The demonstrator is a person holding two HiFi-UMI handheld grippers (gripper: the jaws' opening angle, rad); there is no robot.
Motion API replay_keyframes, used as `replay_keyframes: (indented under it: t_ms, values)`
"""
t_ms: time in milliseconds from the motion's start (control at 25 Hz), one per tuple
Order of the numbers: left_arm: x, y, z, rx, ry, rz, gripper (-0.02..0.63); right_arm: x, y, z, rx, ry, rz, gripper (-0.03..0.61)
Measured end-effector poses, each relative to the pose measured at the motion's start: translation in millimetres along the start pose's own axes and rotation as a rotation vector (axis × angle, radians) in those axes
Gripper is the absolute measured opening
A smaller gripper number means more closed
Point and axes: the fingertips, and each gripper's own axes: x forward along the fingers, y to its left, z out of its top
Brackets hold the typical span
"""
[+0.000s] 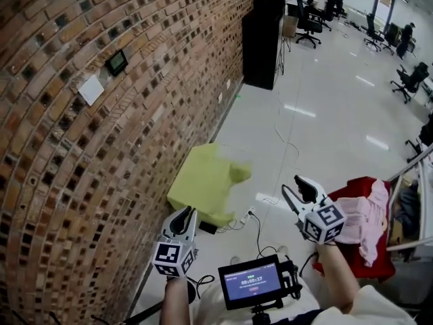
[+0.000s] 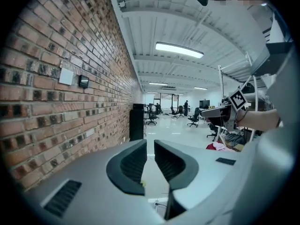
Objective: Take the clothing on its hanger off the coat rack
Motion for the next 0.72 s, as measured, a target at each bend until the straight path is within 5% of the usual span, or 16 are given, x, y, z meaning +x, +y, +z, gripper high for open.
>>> replay_keyframes:
  t_ms: [440, 720]
  values:
    - [-54, 56, -48, -0.127, 0.037, 0.127, 0.061, 45, 78, -34, 0.011, 0.153, 0.188, 0.166]
    - [-53, 40, -52, -0.145, 0.053, 0.131, 0.061, 22, 64, -54, 0.038, 0.204, 0.170, 0.144]
